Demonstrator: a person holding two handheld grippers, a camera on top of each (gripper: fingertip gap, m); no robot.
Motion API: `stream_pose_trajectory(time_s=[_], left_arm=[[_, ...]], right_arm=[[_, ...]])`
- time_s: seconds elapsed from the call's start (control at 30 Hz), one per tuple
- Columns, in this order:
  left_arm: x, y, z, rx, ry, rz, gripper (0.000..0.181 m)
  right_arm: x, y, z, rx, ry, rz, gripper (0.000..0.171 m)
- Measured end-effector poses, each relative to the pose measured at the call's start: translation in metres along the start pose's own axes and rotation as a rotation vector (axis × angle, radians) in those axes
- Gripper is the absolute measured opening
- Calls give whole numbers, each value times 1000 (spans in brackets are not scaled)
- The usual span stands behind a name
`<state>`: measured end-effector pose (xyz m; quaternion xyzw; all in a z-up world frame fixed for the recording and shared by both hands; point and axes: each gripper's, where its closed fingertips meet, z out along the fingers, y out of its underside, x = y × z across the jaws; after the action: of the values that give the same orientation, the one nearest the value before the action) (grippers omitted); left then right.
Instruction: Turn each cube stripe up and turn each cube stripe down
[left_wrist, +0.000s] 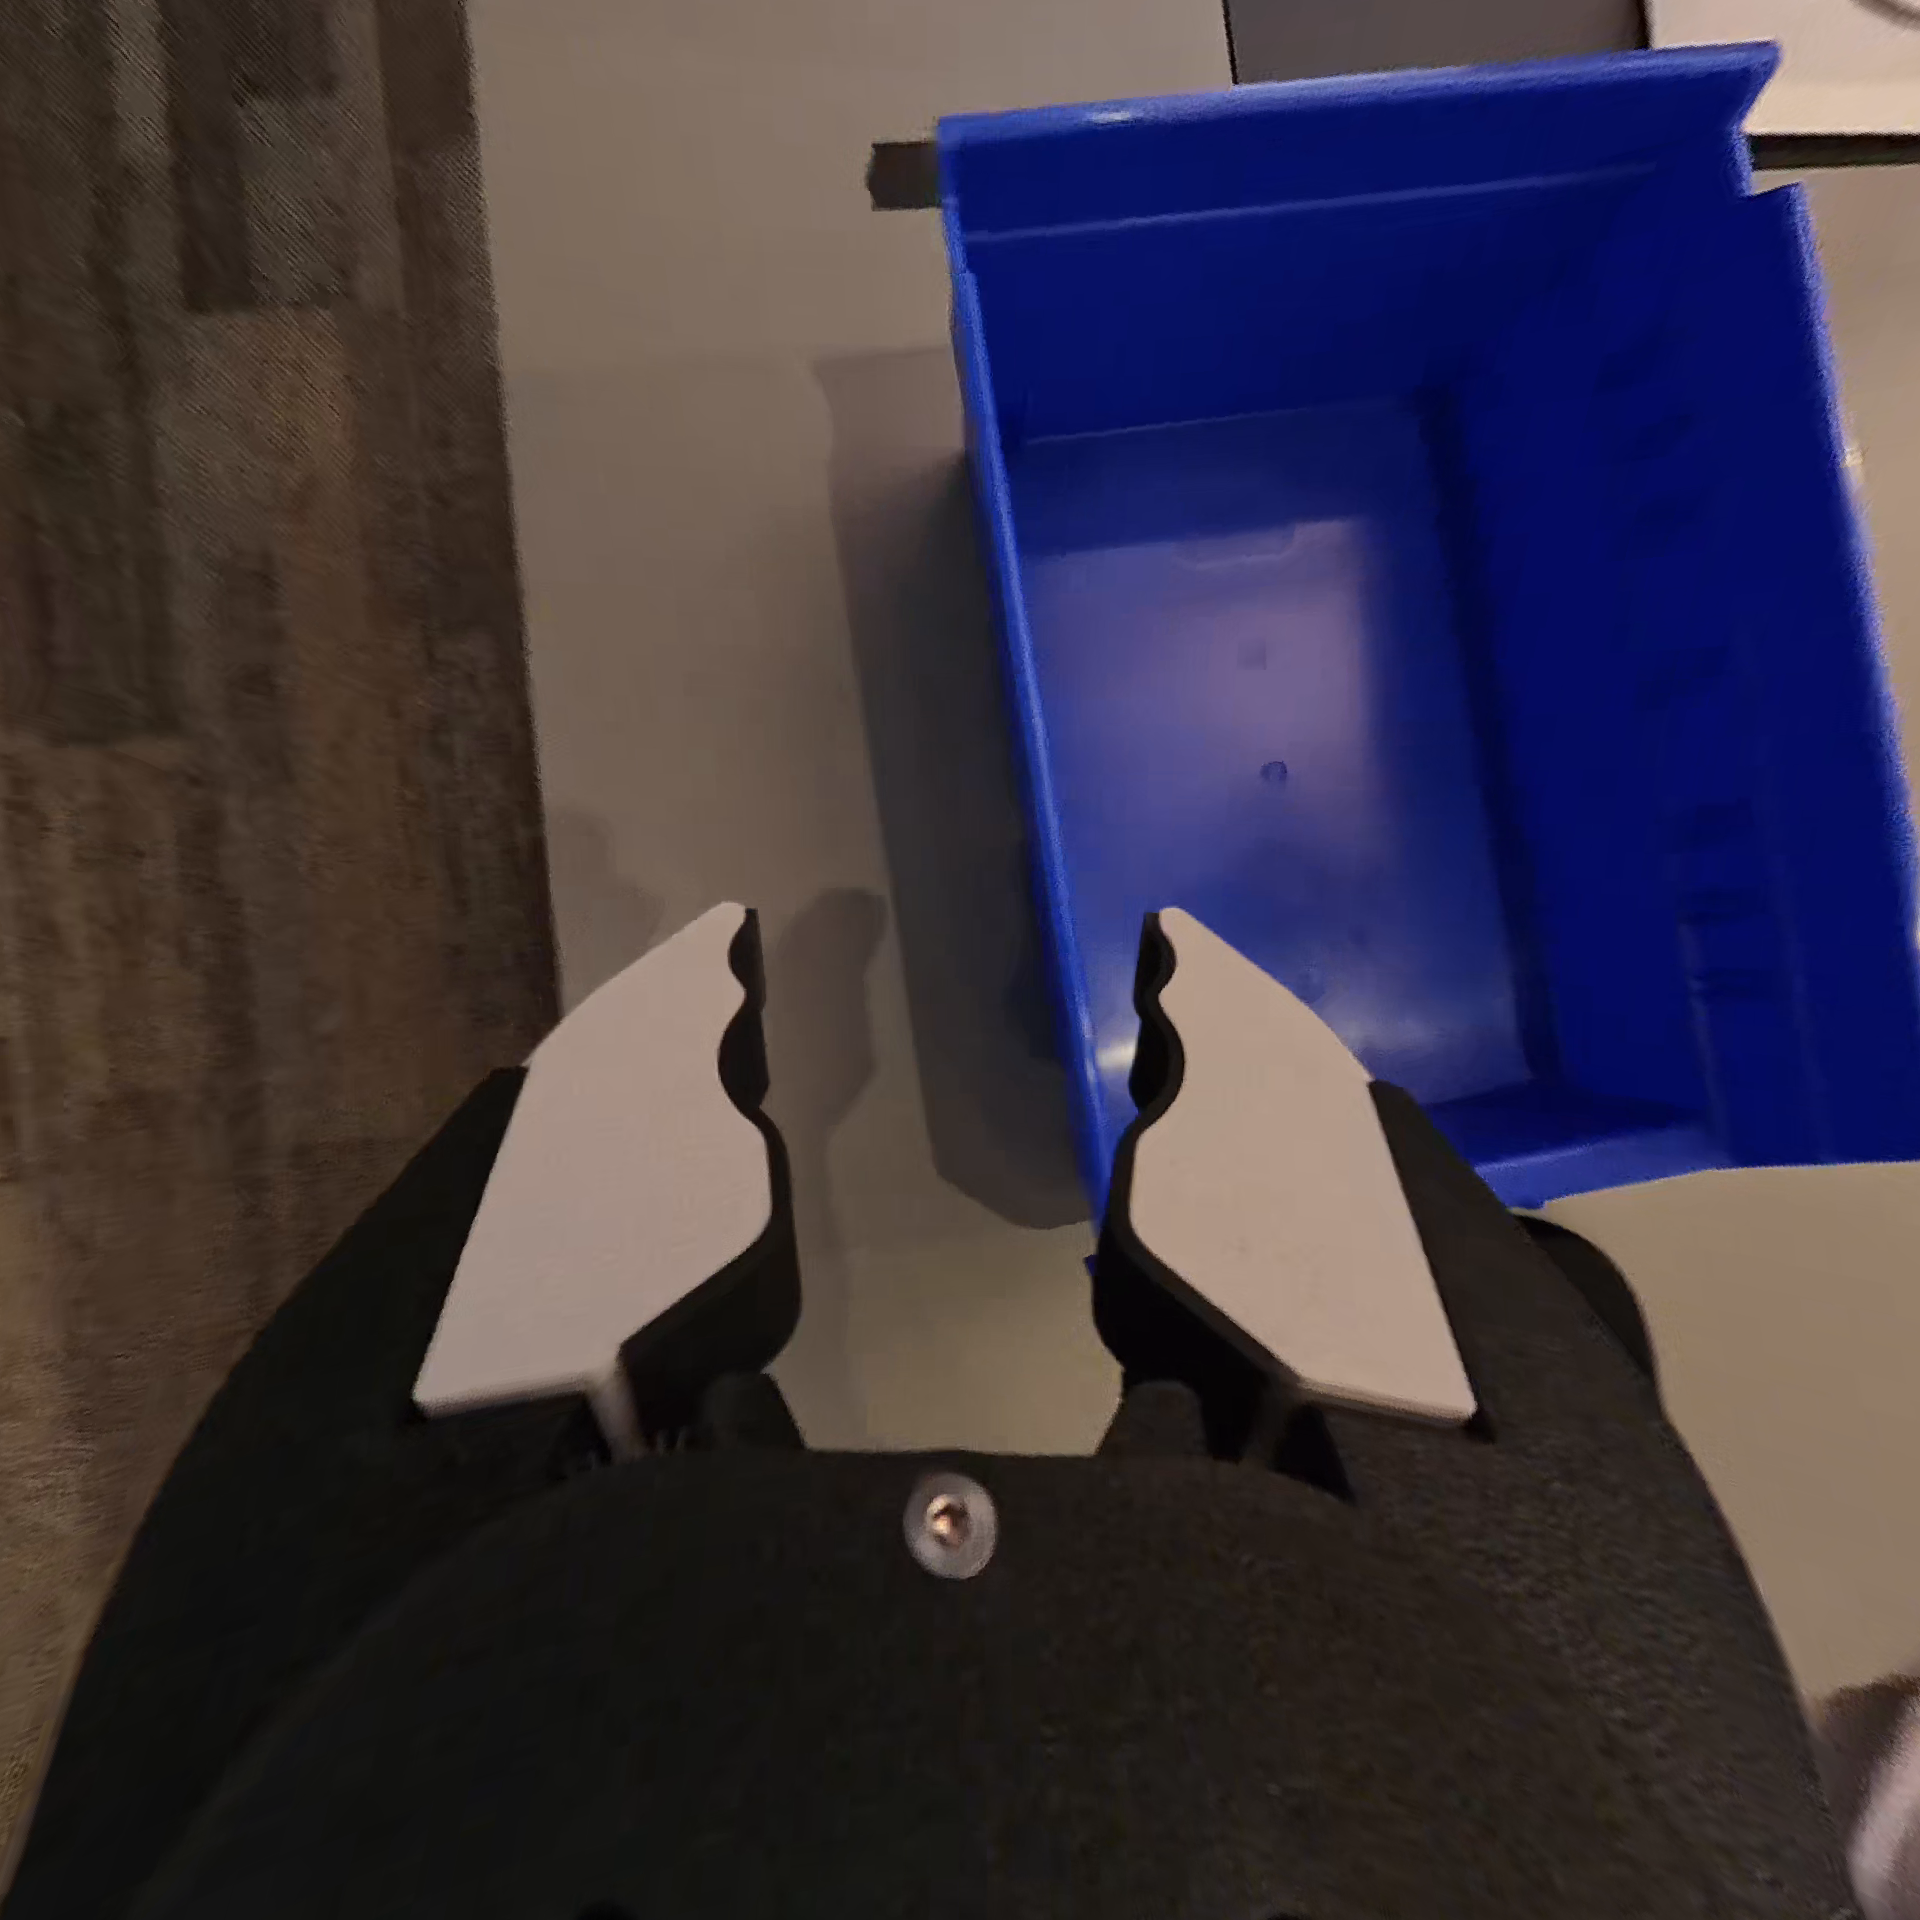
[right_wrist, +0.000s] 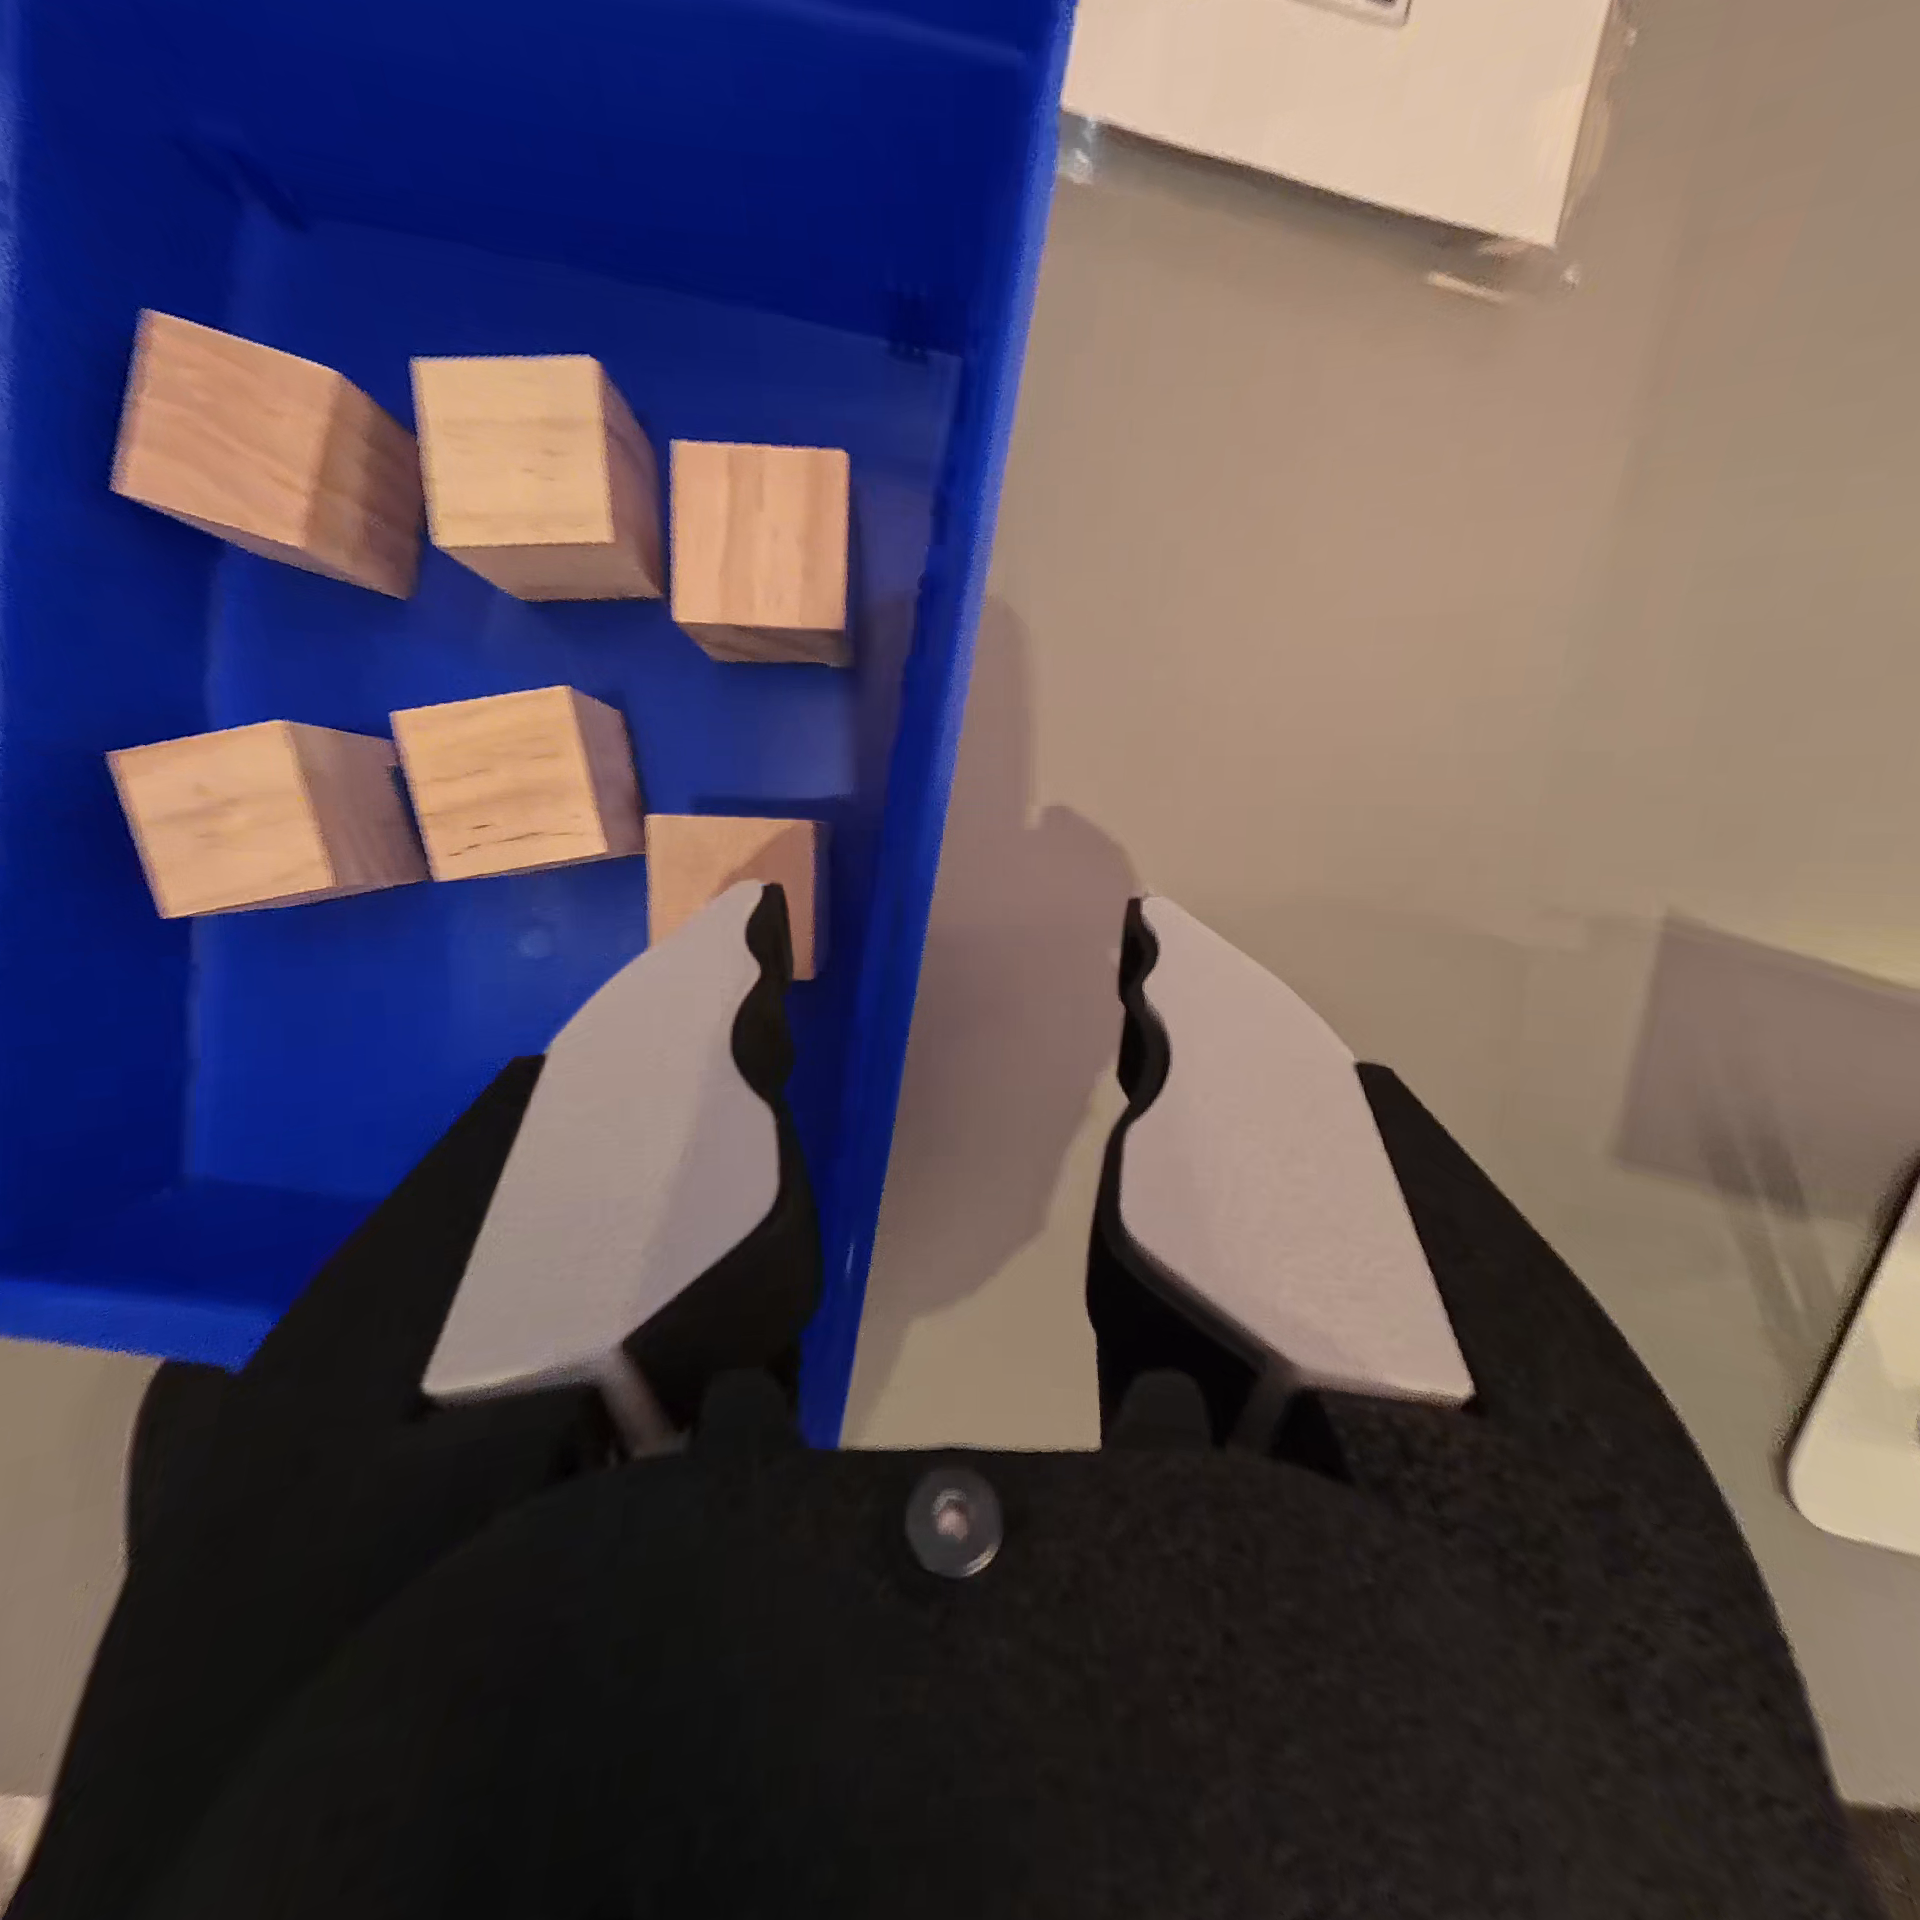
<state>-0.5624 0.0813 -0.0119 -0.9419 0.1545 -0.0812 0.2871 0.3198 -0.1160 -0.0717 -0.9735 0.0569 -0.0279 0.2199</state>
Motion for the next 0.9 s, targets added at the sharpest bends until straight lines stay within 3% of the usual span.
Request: stream_pose_trajectory(time_s=[0.23,0.37,0.47,0.53,0.9], left_arm=[[33,9,29,-86,155,-65,66],[45,24,51,-183,154,-56,61],[41,33,65,-243,79,-20,40],[26,33,69,-253,-44,58,7],[106,28,80,-231,35,106,7]], right_arm=[[0,17,31,-178,-22,-11,40],[-18,19,34,-194,-124,-31,6],[-17,19,33,-206,-99,-46,6],[-17,19,34,-203,-103,-41,5],[-23,20,33,-206,-106,-10,5]])
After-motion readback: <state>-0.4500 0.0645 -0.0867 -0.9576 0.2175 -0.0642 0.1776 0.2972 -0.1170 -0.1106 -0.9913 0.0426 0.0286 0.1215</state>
